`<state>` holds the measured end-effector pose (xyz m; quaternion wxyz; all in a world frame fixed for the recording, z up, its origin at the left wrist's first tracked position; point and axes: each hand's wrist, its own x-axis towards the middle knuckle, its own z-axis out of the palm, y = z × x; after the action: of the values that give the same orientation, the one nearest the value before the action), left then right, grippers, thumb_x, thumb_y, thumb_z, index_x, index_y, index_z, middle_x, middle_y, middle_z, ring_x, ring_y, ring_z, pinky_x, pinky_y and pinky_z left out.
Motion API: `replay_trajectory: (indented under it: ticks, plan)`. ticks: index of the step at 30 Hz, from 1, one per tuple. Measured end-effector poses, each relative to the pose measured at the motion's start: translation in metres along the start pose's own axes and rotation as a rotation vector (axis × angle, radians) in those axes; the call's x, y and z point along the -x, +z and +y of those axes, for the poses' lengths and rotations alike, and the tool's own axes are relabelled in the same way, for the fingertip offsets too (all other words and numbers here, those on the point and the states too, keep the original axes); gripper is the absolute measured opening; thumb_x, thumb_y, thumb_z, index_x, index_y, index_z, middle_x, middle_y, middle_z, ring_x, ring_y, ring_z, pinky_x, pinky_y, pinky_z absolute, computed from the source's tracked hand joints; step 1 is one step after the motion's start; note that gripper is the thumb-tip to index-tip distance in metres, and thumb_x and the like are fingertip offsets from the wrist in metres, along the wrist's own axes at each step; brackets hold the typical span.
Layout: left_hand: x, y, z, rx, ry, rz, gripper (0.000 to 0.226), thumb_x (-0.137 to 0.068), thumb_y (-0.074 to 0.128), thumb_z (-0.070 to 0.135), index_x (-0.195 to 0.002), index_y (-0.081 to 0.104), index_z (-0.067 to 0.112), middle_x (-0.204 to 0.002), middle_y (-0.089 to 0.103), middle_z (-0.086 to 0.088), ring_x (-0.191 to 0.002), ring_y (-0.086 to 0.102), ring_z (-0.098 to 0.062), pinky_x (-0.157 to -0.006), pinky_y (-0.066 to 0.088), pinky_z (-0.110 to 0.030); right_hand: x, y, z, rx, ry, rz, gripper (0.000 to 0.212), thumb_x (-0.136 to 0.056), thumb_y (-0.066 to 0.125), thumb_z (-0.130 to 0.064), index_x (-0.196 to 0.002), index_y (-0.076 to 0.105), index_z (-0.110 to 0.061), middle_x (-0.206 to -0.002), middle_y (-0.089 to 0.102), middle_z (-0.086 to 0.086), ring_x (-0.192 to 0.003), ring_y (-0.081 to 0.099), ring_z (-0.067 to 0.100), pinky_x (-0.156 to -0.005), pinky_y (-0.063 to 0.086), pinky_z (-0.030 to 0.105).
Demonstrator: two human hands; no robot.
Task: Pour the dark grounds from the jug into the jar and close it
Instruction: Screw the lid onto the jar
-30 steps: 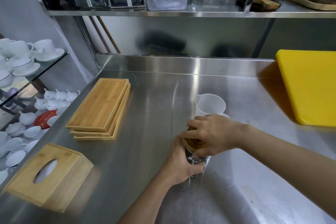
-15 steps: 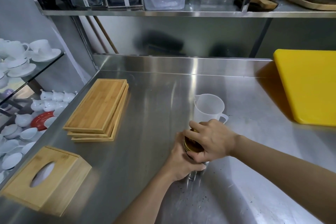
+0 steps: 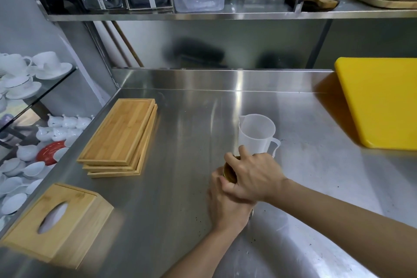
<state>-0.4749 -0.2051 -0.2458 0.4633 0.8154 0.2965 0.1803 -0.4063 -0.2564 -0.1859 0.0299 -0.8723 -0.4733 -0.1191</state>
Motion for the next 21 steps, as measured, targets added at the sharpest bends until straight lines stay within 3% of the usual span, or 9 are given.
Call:
replay_trajectory:
  ticks: [3,5,9,12,16,19,21]
  plan:
    - [0.004,0.007,-0.009,-0.041,-0.033,-0.007,0.073,-0.054,0.066,0.049,-0.123,0.044,0.036,-0.119,0.045,0.010,-0.102,0.053,-0.020,-0.080,0.033,-0.024,0.002,0.001,-0.004,0.016,0.051,0.018,0.058,-0.071,0.040,-0.060,-0.077,0.061,-0.007,-0.053,0.054,0.013,-0.026,0.043,0.025,-0.037,0.026,0.019]
    - [0.004,0.006,-0.008,-0.054,-0.018,-0.004,0.074,-0.056,0.067,0.047,-0.125,0.043,0.034,-0.120,0.046,0.008,-0.105,0.052,-0.020,-0.082,0.030,-0.024,0.003,0.001,-0.005,0.012,0.062,0.023,0.058,-0.070,0.045,-0.059,-0.079,0.062,-0.005,-0.054,0.055,0.016,-0.027,0.044,0.027,-0.036,0.028,0.021]
    - [-0.002,0.001,-0.005,-0.095,0.072,-0.060,0.062,-0.058,0.071,0.042,-0.114,0.044,0.037,-0.110,0.046,0.009,-0.098,0.055,-0.017,-0.085,0.043,-0.032,0.002,0.003,-0.005,0.037,0.050,0.052,0.062,-0.079,0.040,-0.061,-0.096,0.058,-0.004,-0.072,0.060,0.018,-0.043,0.055,0.031,-0.043,0.033,0.027]
    - [-0.005,-0.004,-0.002,-0.078,0.165,-0.075,0.051,-0.059,0.073,0.034,-0.100,0.045,0.036,-0.094,0.048,0.012,-0.086,0.057,-0.017,-0.072,0.049,-0.032,0.004,0.005,-0.004,0.036,0.063,0.055,0.064,-0.082,0.031,-0.062,-0.101,0.054,-0.005,-0.079,0.060,0.017,-0.052,0.059,0.031,-0.046,0.033,0.029]
    - [-0.004,-0.009,-0.013,0.083,0.084,-0.173,0.074,-0.060,0.081,0.021,-0.123,0.043,0.027,-0.126,0.052,-0.001,-0.113,0.055,-0.018,-0.094,0.048,-0.038,0.008,0.003,-0.004,0.049,0.063,0.017,0.063,-0.081,0.030,-0.066,-0.093,0.052,-0.009,-0.076,0.058,0.012,-0.048,0.054,0.029,-0.044,0.035,0.028]
    - [-0.007,-0.019,-0.014,0.181,0.117,-0.223,0.072,-0.056,0.084,0.019,-0.105,0.041,0.049,-0.116,0.057,-0.001,-0.095,0.061,0.002,-0.079,0.053,-0.023,0.009,-0.002,0.000,0.053,0.094,0.010,0.070,-0.077,0.020,-0.076,-0.090,0.048,-0.013,-0.079,0.058,0.007,-0.057,0.057,0.028,-0.045,0.032,0.029]
    - [-0.009,-0.030,-0.012,0.149,0.136,-0.289,0.065,-0.057,0.083,0.034,-0.104,0.042,0.052,-0.114,0.055,0.008,-0.101,0.057,0.003,-0.079,0.047,-0.015,0.007,-0.010,0.006,0.013,0.096,0.016,0.072,-0.076,0.015,-0.075,-0.091,0.049,-0.013,-0.081,0.060,0.006,-0.064,0.061,0.030,-0.047,0.032,0.029]
